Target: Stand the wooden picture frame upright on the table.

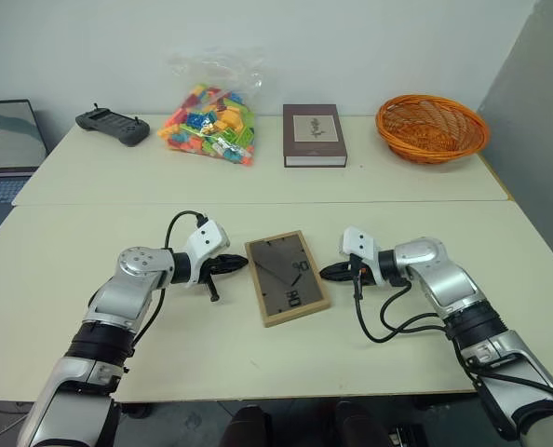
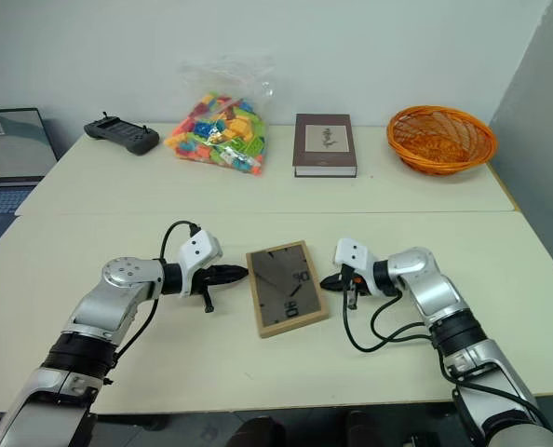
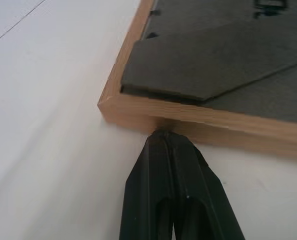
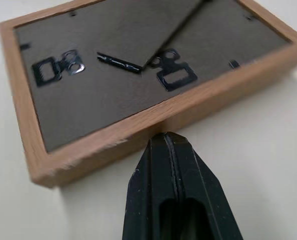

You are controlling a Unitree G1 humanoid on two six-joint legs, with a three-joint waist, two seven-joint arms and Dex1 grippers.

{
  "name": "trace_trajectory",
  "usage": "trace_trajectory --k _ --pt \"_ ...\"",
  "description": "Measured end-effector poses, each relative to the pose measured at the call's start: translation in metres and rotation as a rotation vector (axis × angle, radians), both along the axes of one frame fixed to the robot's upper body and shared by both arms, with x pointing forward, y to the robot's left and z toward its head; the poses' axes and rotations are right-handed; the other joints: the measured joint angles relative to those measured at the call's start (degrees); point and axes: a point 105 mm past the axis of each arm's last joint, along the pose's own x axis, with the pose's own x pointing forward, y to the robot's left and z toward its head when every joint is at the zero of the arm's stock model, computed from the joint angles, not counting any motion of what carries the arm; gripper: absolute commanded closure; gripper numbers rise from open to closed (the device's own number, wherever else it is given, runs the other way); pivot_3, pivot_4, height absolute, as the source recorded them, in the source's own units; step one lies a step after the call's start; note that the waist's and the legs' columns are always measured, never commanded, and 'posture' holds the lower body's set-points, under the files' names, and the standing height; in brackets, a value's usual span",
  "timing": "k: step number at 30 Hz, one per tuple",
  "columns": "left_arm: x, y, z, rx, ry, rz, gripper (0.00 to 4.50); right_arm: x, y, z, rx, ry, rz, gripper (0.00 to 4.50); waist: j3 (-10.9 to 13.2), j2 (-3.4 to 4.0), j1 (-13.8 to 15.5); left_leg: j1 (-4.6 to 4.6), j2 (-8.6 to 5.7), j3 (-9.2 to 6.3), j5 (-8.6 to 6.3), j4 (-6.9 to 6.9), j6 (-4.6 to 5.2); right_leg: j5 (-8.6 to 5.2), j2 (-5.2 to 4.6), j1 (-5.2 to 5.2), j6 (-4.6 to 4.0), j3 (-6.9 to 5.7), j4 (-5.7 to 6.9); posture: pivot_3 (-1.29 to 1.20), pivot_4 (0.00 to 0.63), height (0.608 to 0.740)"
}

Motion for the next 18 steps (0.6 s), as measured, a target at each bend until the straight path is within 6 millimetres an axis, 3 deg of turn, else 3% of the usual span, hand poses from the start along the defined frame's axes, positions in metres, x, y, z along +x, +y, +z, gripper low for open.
trace_trajectory --k 5,10,11,13,18 --pt "0.007 -0.007 0.003 0.008 -0.025 -0.02 4.47 -0.009 0.007 0.0 0.0 0.009 0.028 4.5 -0.01 -0.01 -0.09 0.01 0.0 0.01 0.01 0.01 -0.01 0.0 0.0 0.0 0.0 0.03 0.0 0.0 0.15 0.74" --pt "-0.002 0.019 -0.001 0.067 0.046 0.001 4.47 0.013 -0.006 -0.001 -0.022 -0.052 -0.116 4.5 -0.01 -0.01 -0.48 0.02 0.03 -0.01 0.02 -0.02 -0.03 0.0 0.05 -0.04 0.0 0.05 0.02 0.0 0.15 0.74" --pt "-0.009 0.035 -0.001 0.041 0.11 0.031 4.29 0.019 -0.011 0.004 -0.01 -0.079 -0.158 4.5 -0.01 -0.01 -0.69 0.01 0.03 -0.01 0.02 -0.03 -0.04 0.0 0.07 -0.06 0.0 0.07 0.01 0.0 0.15 0.74" --pt "-0.013 0.046 0.002 0.012 0.151 0.058 3.98 0.024 -0.017 0.008 -0.003 -0.097 -0.189 4.5 -0.01 -0.01 -1.01 0.0 0.03 -0.04 0.02 -0.03 -0.04 -0.01 0.07 -0.06 0.0 0.04 0.0 0.0 0.15 0.74" --pt "-0.025 0.051 0.02 -0.203 0.356 0.093 2.81 0.024 -0.017 0.015 0.036 -0.095 -0.212 4.5 -0.01 -0.02 -0.94 -0.01 -0.02 -0.1 0.0 0.0 0.0 -0.01 0.04 0.0 0.0 0.0 -0.01 0.0 0.15 0.74"
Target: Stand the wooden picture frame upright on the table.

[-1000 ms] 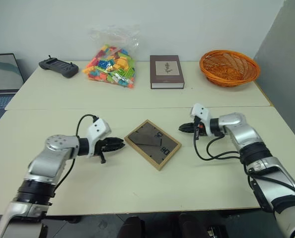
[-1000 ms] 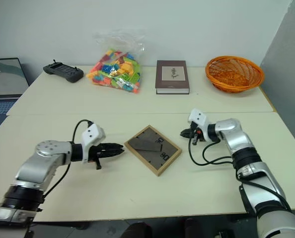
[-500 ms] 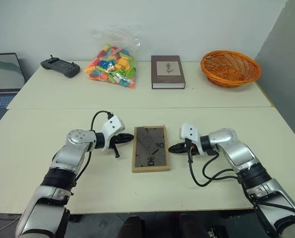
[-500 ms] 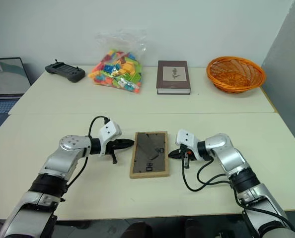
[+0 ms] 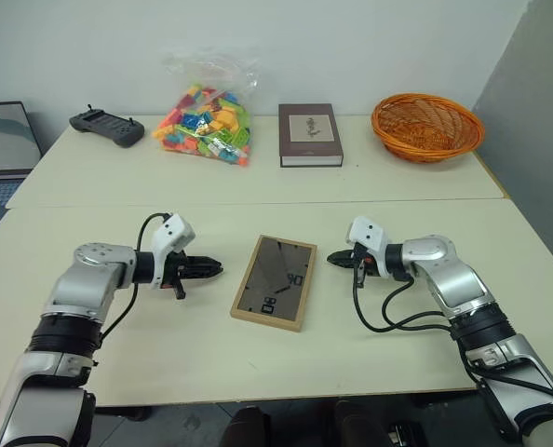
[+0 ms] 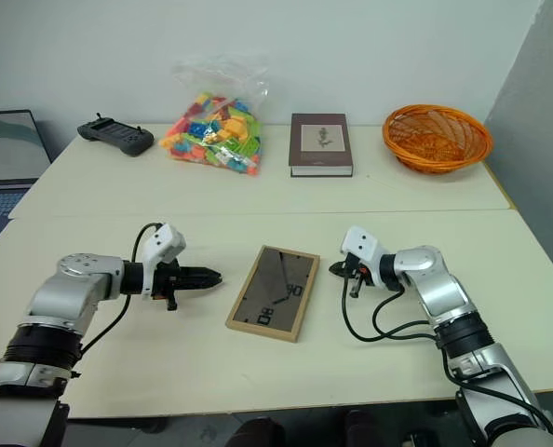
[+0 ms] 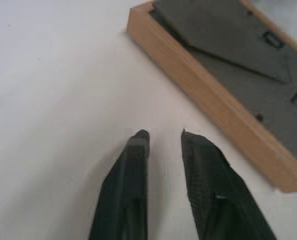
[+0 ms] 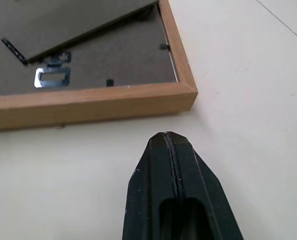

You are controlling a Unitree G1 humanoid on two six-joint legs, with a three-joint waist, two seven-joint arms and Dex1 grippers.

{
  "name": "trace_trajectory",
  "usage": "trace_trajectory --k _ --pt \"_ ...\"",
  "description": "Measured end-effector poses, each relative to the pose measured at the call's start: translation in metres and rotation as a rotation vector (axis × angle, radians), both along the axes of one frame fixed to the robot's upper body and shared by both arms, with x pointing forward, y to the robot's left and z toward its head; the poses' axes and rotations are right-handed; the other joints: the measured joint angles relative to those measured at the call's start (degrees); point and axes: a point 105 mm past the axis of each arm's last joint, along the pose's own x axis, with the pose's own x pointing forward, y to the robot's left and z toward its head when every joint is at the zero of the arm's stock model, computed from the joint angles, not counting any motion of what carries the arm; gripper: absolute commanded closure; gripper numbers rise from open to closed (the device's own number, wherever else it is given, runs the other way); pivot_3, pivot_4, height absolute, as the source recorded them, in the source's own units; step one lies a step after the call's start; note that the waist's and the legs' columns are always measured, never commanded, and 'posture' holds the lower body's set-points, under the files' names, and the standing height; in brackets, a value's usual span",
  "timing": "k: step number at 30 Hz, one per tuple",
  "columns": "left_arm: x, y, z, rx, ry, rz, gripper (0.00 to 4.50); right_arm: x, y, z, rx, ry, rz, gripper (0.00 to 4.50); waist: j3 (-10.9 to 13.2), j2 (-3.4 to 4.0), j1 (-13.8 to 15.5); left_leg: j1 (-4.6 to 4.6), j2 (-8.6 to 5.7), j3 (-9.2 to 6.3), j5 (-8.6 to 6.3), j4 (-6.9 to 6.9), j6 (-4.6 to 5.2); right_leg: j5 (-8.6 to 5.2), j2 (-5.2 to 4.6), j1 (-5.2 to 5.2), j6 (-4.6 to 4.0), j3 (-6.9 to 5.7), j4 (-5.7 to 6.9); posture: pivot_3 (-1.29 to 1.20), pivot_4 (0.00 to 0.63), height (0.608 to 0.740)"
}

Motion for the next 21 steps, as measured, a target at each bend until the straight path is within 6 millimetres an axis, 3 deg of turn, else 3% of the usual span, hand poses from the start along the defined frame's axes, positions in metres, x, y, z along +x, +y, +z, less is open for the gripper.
trace_trajectory --k 7,13,18,21 --pt "-0.023 -0.017 0.012 -0.368 0.494 0.078 1.3 -0.007 0.003 -0.009 -0.017 0.033 0.029 4.5 0.0 0.0 -0.85 0.03 0.0 -0.12 0.01 -0.01 -0.02 -0.01 0.06 0.0 0.01 0.03 0.02 0.0 0.15 0.74" --pt "-0.033 -0.022 0.004 -0.413 0.625 0.092 0.0 -0.017 0.011 -0.021 -0.043 0.071 0.082 4.5 0.0 0.0 -0.86 0.05 -0.04 -0.3 0.08 -0.01 -0.14 -0.01 0.09 0.0 0.0 0.08 0.01 0.0 0.15 0.74" --pt "-0.043 -0.023 -0.016 -0.375 0.676 0.066 0.0 -0.019 0.019 -0.021 -0.035 0.071 0.102 4.5 0.0 0.0 -0.82 0.06 -0.04 -0.32 0.11 -0.02 -0.2 -0.01 0.08 0.0 -0.01 0.08 0.02 0.0 0.15 0.74" --pt "-0.043 -0.023 -0.017 -0.371 0.667 0.061 0.0 -0.019 0.023 -0.02 -0.033 0.067 0.111 4.5 -0.01 0.01 -0.78 0.07 -0.05 -0.33 0.1 -0.02 -0.17 -0.01 0.08 0.0 -0.01 0.08 0.02 0.0 0.15 0.74"
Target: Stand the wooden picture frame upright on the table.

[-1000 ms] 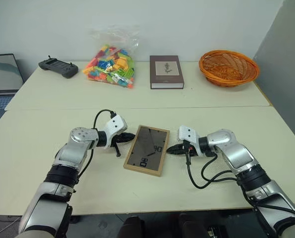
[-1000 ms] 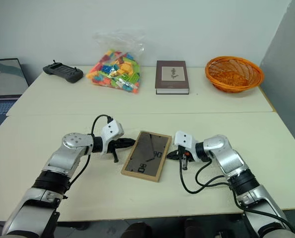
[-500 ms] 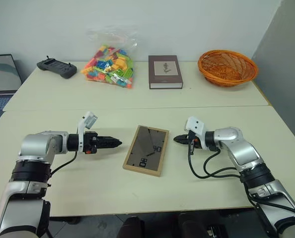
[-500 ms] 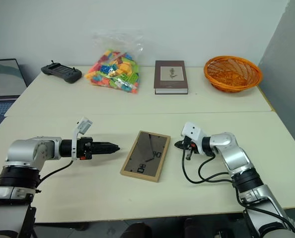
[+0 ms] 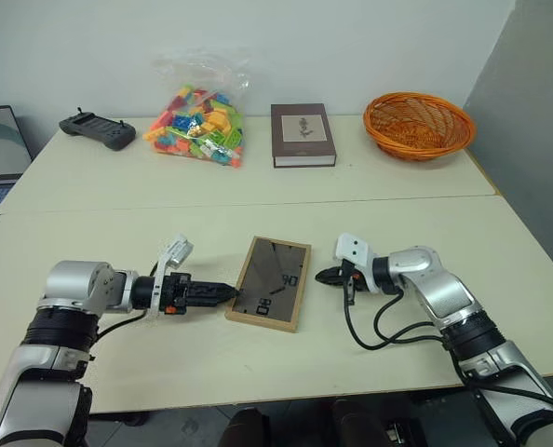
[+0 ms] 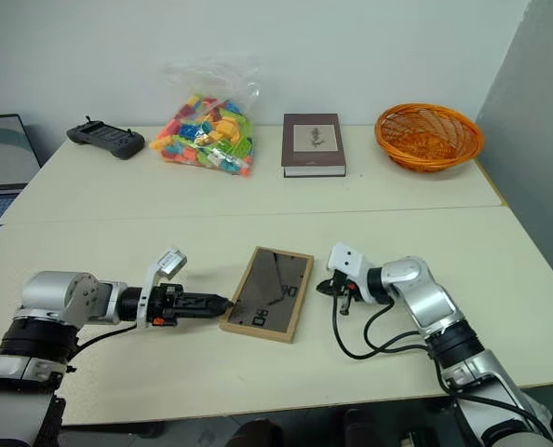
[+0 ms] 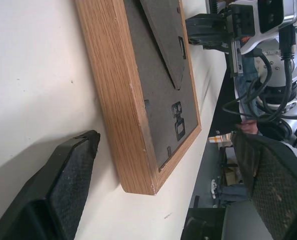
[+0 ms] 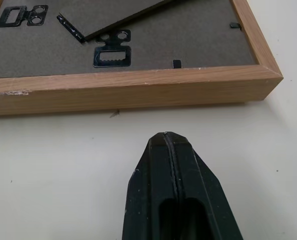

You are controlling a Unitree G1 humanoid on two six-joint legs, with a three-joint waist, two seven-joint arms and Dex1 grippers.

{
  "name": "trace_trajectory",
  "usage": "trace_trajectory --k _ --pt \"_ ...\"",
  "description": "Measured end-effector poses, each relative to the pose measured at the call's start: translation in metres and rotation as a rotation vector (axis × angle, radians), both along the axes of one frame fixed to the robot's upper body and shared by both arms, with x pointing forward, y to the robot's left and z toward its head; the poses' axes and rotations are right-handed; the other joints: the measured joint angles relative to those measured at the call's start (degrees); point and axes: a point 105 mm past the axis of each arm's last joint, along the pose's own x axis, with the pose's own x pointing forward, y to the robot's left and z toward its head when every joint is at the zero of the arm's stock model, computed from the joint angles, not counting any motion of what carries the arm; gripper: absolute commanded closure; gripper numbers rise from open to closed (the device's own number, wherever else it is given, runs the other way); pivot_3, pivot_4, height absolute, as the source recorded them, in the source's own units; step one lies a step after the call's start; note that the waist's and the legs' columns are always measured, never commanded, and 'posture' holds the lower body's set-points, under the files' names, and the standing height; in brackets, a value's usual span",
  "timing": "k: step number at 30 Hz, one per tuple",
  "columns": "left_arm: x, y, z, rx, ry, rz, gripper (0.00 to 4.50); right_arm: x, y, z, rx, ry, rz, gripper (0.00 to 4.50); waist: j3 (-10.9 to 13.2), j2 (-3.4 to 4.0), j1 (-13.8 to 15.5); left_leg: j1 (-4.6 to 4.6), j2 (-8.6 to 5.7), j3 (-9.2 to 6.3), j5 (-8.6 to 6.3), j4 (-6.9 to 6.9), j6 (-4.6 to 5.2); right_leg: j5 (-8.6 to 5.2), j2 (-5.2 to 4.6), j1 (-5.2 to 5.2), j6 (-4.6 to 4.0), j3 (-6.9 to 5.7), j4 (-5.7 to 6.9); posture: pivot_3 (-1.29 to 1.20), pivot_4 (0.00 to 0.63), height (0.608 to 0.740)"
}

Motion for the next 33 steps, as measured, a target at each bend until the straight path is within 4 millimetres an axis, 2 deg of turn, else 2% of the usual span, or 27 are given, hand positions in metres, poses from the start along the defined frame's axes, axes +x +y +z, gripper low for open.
trace_trajectory --k 10,21,22,27,33 --pt "0.012 -0.019 -0.009 -0.045 -0.039 0.028 0.0 -0.001 0.026 0.004 0.026 -0.012 0.045 4.5 -0.33 0.34 1.6 0.34 -0.14 -0.06 -0.1 0.02 0.17 0.0 -0.12 0.39 0.01 -0.08 0.01 0.0 0.15 0.74" --pt "0.005 -0.034 -0.005 -0.065 -0.035 0.01 0.0 0.002 0.031 0.001 0.042 -0.001 0.028 4.5 -0.32 0.34 1.41 0.25 -0.12 -0.08 -0.05 0.01 0.09 0.0 -0.11 0.31 0.01 -0.04 -0.02 0.0 0.15 0.74" --pt "0.001 -0.037 -0.006 -0.068 -0.036 -0.001 0.36 0.002 0.032 0.001 0.043 -0.002 0.028 4.5 -0.32 0.33 1.31 0.24 -0.11 -0.08 -0.05 0.0 0.08 0.0 -0.1 0.3 0.01 -0.04 -0.02 0.0 0.15 0.74" --pt "-0.003 -0.041 -0.012 -0.055 -0.023 -0.004 1.28 0.003 0.032 0.001 0.045 -0.007 0.02 4.5 -0.32 0.33 1.13 0.24 -0.1 -0.12 -0.05 0.0 0.09 0.0 -0.08 0.29 0.0 -0.04 -0.02 0.0 0.15 0.74" --pt "0.005 -0.032 0.0 -0.083 -0.061 0.059 2.47 0.006 0.027 0.002 0.04 -0.019 -0.005 4.5 -0.31 0.33 0.85 0.23 -0.1 -0.14 -0.05 -0.01 0.09 0.0 -0.08 0.28 0.0 -0.06 -0.03 0.0 0.15 0.74"
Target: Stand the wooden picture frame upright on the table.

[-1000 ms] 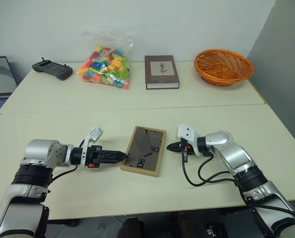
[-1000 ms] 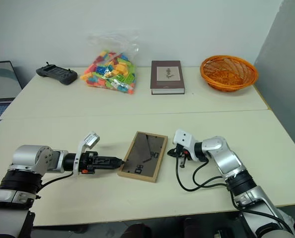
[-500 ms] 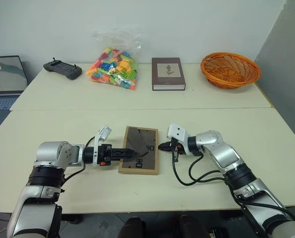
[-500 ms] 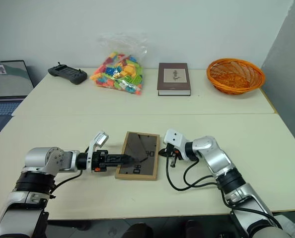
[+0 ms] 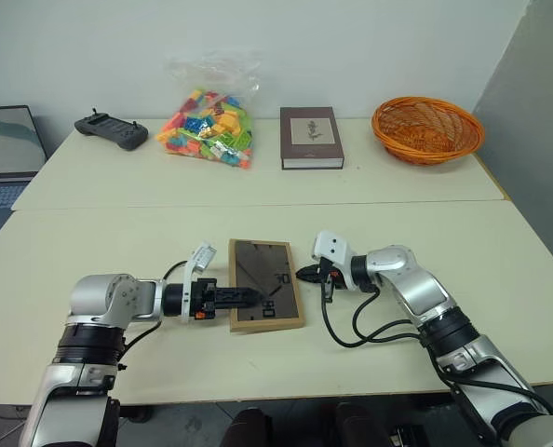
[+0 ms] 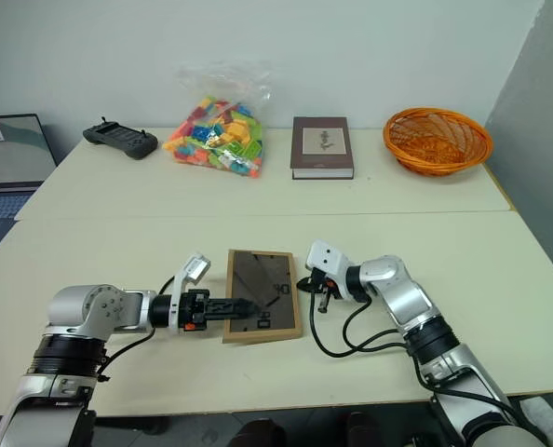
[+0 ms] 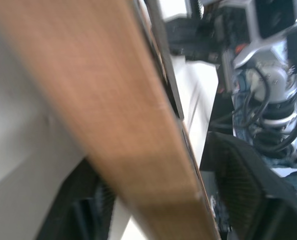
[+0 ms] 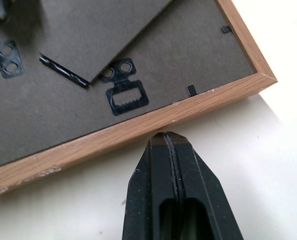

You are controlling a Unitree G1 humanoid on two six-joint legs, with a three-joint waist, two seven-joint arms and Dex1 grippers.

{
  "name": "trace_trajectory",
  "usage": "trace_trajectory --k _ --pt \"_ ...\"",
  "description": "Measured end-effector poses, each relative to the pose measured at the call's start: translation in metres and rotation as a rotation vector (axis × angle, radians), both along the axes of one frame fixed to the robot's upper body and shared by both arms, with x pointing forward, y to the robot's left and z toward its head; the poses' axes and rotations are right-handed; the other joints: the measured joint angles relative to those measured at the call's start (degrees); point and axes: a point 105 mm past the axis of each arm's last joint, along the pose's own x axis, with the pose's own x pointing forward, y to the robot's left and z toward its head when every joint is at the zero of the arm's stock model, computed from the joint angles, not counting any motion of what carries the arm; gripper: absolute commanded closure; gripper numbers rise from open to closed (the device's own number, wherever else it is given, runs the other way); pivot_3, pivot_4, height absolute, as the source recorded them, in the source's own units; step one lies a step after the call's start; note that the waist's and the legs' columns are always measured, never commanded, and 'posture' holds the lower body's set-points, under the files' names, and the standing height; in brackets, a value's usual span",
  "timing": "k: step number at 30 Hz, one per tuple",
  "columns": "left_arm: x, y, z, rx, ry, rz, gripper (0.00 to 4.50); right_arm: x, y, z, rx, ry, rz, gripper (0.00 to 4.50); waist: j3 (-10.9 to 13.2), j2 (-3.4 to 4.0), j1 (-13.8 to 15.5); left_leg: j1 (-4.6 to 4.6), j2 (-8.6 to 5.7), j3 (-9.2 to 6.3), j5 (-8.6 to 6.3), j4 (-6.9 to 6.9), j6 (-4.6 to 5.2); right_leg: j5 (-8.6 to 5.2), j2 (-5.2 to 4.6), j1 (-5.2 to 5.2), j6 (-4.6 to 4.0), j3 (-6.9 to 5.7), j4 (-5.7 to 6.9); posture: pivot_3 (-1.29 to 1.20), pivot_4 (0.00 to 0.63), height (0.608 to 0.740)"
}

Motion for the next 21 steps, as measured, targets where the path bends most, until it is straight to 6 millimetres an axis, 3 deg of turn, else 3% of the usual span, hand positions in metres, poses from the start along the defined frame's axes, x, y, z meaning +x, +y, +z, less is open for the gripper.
trace_trajectory --k 4,8,11,14,17,21 --pt "0.005 0.0 0.007 -0.032 -0.024 0.032 3.2 0.005 -0.008 0.004 0.01 -0.009 -0.037 4.5 0.0 -0.01 -0.11 -0.03 0.0 -0.03 0.0 0.0 -0.01 0.0 0.0 0.0 0.0 -0.02 -0.01 0.0 0.15 0.74" --pt "0.014 -0.001 0.016 -0.026 -0.066 0.062 3.21 0.013 -0.016 0.015 0.021 -0.026 -0.074 4.5 0.02 -0.02 -0.16 -0.05 0.0 -0.03 0.02 0.0 -0.03 0.0 0.0 -0.04 0.0 -0.03 0.0 0.0 0.15 0.74" --pt "0.023 -0.007 0.027 -0.024 -0.115 0.072 3.21 0.024 -0.019 0.039 0.057 -0.063 -0.1 4.5 0.03 -0.03 -0.24 -0.12 0.0 -0.03 0.06 0.0 -0.1 0.0 0.0 -0.1 0.0 -0.02 0.01 0.0 0.15 0.74" --pt "0.036 -0.014 0.042 -0.023 -0.196 0.097 3.21 0.035 -0.032 0.069 0.123 -0.071 -0.152 4.0 0.03 -0.03 -0.19 -0.24 -0.01 -0.03 0.09 0.01 -0.16 0.01 -0.02 -0.16 -0.01 -0.04 -0.04 0.0 0.15 0.74" --pt "0.049 -0.011 0.069 -0.056 -0.296 0.152 3.21 0.03 -0.049 0.097 0.233 0.041 -0.163 3.26 0.06 -0.08 -0.21 -0.33 0.0 -0.02 0.09 0.02 -0.16 0.01 -0.02 -0.25 -0.01 -0.03 -0.05 0.0 0.15 0.74" --pt "0.055 -0.012 0.087 -0.084 -0.368 0.178 3.21 0.02 -0.041 0.136 0.375 0.128 -0.106 2.34 0.06 -0.07 -0.76 -0.28 0.02 -0.03 0.09 -0.01 -0.16 0.01 0.0 -0.25 -0.01 0.0 -0.03 0.0 0.15 0.74"
